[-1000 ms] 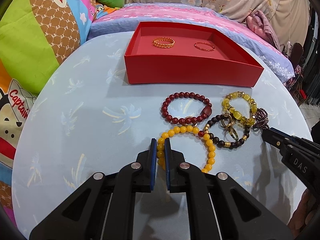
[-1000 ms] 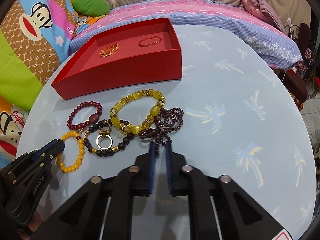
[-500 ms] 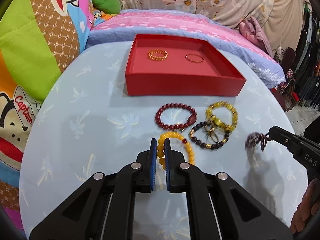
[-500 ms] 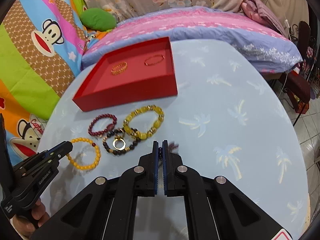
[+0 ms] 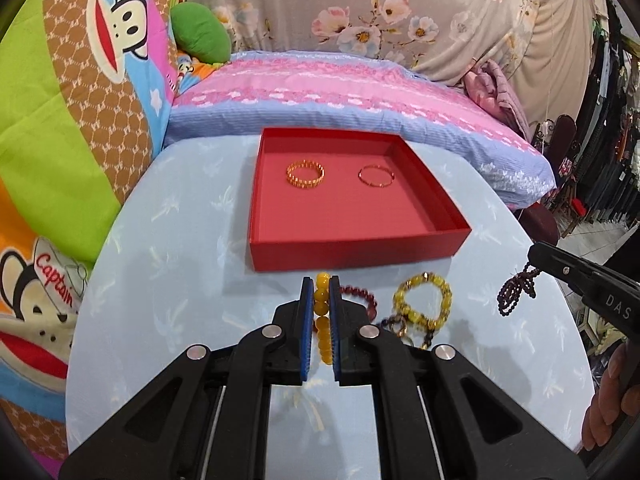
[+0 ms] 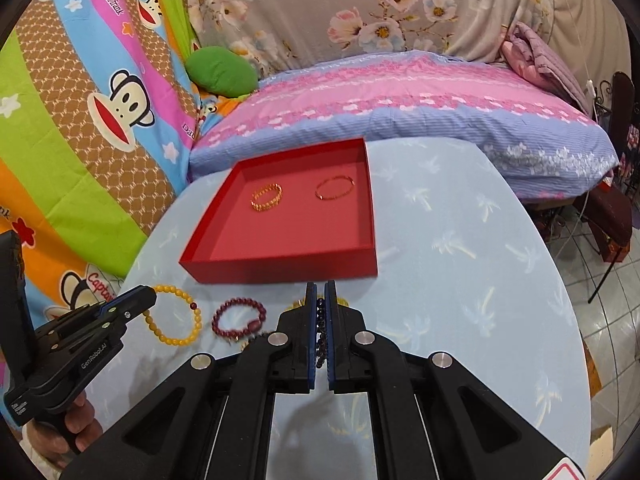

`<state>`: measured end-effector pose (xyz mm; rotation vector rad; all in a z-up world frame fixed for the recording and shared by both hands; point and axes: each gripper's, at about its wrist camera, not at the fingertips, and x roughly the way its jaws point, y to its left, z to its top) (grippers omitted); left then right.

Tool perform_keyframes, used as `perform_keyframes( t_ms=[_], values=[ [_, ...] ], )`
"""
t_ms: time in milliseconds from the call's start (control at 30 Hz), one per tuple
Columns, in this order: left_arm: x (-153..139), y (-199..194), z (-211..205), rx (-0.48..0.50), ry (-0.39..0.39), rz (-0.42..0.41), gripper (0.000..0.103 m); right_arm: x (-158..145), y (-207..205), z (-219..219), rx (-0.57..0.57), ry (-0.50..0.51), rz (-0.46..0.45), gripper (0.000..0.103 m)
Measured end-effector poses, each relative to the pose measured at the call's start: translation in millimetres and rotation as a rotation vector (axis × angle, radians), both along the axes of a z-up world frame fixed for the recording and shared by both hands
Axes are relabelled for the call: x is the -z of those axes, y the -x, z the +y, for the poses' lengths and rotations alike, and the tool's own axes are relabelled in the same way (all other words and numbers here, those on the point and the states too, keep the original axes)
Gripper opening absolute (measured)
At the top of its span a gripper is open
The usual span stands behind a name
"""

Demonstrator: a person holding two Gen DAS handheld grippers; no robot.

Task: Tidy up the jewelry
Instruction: 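Carry both bracelets into the red box and open both tools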

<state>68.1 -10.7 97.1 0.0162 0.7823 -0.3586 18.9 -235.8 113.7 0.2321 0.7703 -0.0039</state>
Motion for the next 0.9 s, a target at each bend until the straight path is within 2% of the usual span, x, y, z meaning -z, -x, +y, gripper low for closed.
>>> perform_keyframes(
  t_ms=[200, 433, 700, 900],
  values=[
    [-17.3, -34.1, -8.7, 0.009, 0.002, -0.039, 0.007, -19.1, -40.6, -15.8, -0.016, -0.059, -0.015, 0.004],
    [-15.8, -83.7, -28.8, 0.016, 0.002, -0.041, 0.007, -12.2, -98.3, -13.9, -0.020, -0.037, 0.005, 0.004],
    [16.1, -119.6, -42.3, 0.049, -0.009, 0.036, 0.007, 19.4, -125.8, -12.9, -0.028, -0.010, 0.108, 0.004],
    [39.0, -149.1, -52.1, 0.042, -0.019, 0.103, 0.008, 37.6, -167.9, -8.6, -0.027, 0.011, 0.144, 0.005]
  ],
)
